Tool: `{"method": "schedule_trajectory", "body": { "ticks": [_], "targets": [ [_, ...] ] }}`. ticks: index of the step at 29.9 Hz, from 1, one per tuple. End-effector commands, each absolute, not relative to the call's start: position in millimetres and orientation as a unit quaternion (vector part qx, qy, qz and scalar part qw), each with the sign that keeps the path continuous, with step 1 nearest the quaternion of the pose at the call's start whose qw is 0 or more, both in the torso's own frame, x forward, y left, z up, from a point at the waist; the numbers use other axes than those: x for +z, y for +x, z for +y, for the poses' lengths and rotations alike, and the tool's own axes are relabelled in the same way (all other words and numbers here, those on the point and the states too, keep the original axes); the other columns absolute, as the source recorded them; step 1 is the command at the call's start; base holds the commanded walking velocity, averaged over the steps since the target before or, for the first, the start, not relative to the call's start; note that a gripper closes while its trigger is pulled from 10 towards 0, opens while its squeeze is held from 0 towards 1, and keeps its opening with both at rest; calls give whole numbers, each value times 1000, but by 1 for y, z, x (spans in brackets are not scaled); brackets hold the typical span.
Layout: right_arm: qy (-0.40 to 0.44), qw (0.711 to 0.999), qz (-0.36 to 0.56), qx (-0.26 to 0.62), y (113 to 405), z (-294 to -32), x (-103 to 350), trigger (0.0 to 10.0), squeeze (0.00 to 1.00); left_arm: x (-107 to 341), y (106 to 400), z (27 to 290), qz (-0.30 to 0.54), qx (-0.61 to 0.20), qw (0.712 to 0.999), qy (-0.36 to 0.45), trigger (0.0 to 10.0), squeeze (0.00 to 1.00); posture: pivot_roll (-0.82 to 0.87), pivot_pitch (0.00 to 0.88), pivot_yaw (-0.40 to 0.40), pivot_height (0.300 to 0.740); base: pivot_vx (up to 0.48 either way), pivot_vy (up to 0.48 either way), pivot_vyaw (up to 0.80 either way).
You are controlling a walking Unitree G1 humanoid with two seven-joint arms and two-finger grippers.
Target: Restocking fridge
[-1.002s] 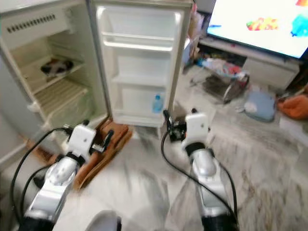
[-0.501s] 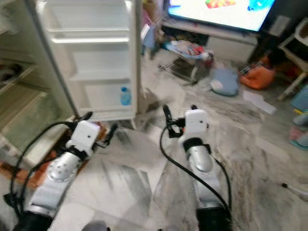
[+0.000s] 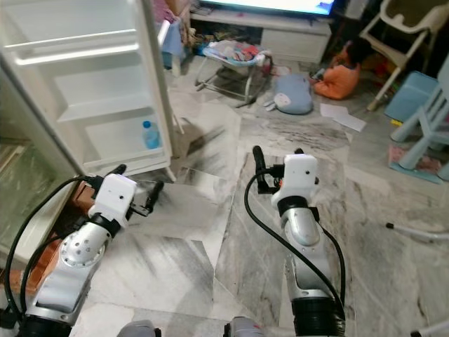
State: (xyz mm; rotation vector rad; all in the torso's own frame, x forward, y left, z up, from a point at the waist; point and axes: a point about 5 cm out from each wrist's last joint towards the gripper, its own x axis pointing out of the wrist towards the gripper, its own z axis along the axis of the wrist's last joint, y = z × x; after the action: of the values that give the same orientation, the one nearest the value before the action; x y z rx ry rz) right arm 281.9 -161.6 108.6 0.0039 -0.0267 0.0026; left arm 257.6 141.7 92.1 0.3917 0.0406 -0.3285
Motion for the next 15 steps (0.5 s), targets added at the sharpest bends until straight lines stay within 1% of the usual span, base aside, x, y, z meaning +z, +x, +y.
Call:
{"method": "schedule_trajectory", "body": {
  "ticks": [1,5,6,10,11,13,15],
  "targets": [
    [10,1000,-10,-8,281,-162,106,10000,0,85,256,144,30,-171,962,213,10000,0,112,51,30,740,0,0,-400],
    [-3,1000,-6,6,276,-158,104,10000,0,86,260,143,21,-184,960,211,10000,0,70,22,46,740,0,0,0],
    [-19,1000,-19,0,271,-162,105,10000,0,83,261,143,28,-191,957,217,10000,0,57,3,54,740,296,-349,0],
    [-9,999,-10,-33,267,-171,102,10000,0,82,264,144,33,-189,957,216,10000,0,50,0,65,740,310,-343,0],
    [-16,999,-8,-49,264,-178,101,10000,0,82,266,145,33,-186,958,215,10000,0,27,0,94,740,349,-326,0],
    [-18,998,-13,-55,263,-181,103,10000,0,83,267,146,30,-189,958,213,10000,0,19,0,110,740,358,-315,0],
    [-20,998,-16,-64,263,-184,104,10000,0,83,268,146,27,-194,957,214,10000,0,13,0,118,740,418,0,0]
  ]
}}
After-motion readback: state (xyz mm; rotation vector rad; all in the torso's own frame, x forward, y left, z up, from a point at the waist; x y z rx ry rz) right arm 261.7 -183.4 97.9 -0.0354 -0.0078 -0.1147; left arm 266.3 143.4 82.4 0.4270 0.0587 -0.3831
